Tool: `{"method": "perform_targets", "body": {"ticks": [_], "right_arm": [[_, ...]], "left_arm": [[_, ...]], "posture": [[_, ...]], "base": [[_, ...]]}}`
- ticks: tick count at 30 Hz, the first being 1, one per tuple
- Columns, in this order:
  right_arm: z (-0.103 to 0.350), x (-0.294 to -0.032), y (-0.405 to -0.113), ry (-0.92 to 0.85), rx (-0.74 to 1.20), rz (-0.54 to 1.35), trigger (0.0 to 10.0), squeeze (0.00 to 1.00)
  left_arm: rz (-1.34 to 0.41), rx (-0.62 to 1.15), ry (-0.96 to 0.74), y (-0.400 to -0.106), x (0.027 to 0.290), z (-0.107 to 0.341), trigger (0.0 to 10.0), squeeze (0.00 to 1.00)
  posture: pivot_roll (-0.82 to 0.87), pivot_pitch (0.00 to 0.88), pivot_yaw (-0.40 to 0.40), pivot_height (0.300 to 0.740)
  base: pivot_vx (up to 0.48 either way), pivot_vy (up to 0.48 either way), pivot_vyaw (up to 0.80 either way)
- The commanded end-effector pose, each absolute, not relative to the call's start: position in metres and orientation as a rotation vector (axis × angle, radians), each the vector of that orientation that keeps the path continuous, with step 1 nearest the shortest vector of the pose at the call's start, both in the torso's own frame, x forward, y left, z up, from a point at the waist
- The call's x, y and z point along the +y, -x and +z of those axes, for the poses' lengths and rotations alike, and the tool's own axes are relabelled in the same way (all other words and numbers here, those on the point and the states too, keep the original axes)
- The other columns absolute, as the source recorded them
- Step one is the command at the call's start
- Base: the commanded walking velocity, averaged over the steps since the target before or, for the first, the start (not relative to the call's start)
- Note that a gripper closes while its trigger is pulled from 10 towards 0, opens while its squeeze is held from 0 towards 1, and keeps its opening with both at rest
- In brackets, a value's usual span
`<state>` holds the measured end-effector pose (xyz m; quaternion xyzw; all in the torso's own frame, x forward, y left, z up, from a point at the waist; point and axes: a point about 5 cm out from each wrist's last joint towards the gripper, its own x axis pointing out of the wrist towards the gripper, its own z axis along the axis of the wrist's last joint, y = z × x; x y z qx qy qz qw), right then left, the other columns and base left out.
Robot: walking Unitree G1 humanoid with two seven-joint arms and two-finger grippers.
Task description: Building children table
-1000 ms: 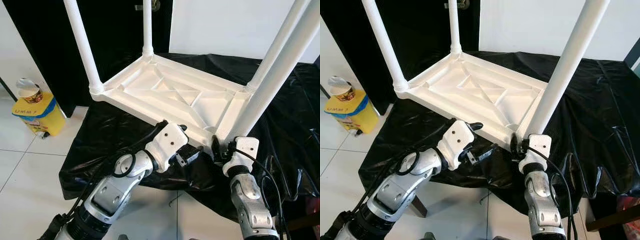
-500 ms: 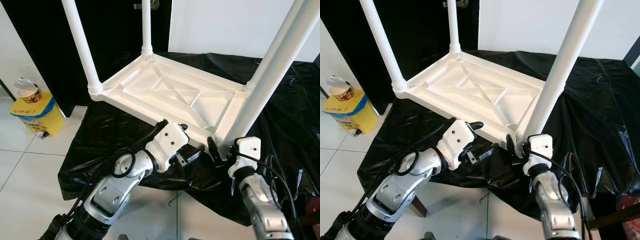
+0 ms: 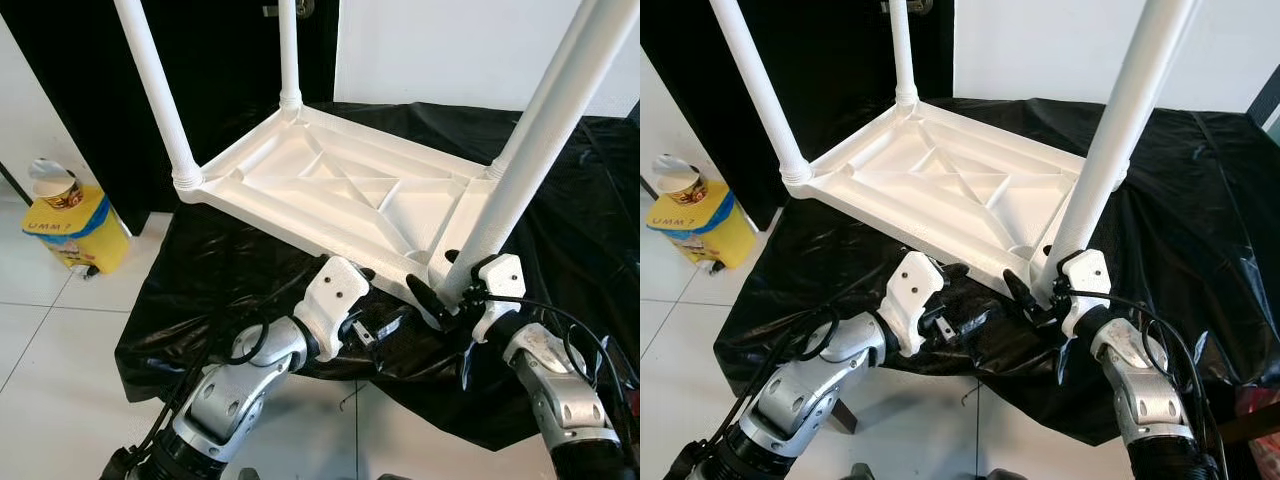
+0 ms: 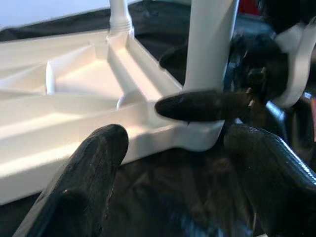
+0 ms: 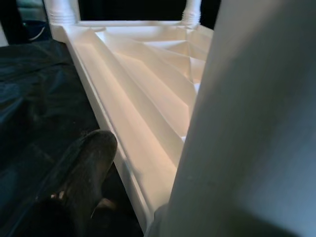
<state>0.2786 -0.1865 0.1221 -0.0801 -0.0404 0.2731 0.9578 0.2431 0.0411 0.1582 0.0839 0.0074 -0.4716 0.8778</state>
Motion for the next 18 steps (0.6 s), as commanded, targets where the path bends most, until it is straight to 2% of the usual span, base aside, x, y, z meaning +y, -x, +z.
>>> {"method": "perform_targets", "body": {"ticks": [1, 6, 7, 8, 9, 17, 18], "right_arm": [[0.116, -0.181, -0.281, 0.168, -0.051, 0.605, 10.0, 0.0], [0.114, -0.185, -0.292, 0.189, -0.035, 0.626, 10.0, 0.0], [0.113, -0.186, -0.294, 0.193, -0.03, 0.629, 3.5, 0.0], [0.113, -0.186, -0.294, 0.193, -0.03, 0.629, 3.5, 0.0], [0.11, -0.187, -0.296, 0.191, -0.021, 0.637, 0.0, 0.0], [0.105, -0.19, -0.3, 0.183, -0.007, 0.638, 0.0, 0.0], [0.104, -0.19, -0.301, 0.183, -0.005, 0.633, 0.9, 0.0]], "left_arm": [[-1.076, 0.033, -0.197, -0.238, 0.039, 0.153, 10.0, 0.0], [-1.083, 0.012, -0.241, -0.235, 0.039, 0.153, 10.0, 0.0], [-1.085, 0.011, -0.25, -0.235, 0.039, 0.153, 10.0, 0.0], [-1.085, 0.011, -0.25, -0.235, 0.039, 0.153, 10.0, 0.0], [-1.082, 0.004, -0.261, -0.235, 0.041, 0.153, 10.0, 0.0], [-1.094, 0.002, -0.247, -0.236, 0.04, 0.154, 10.0, 0.0], [-1.1, 0.005, -0.243, -0.236, 0.04, 0.153, 10.0, 0.0]], "posture": [[0.03, 0.053, -0.034, 0.74], [0.04, 0.055, -0.031, 0.74], [0.04, 0.054, -0.03, 0.74], [0.04, 0.054, -0.03, 0.74], [0.05, 0.053, -0.029, 0.74], [0.05, 0.053, -0.033, 0.74], [0.05, 0.051, -0.034, 0.74]], "base": [[0.0, 0.0, 0.0], [0.0, 0.0, 0.0], [0.0, 0.0, 0.0], [0.0, 0.0, 0.0], [0.0, 0.0, 0.0], [0.0, 0.0, 0.0], [0.0, 0.0, 0.0]]}}
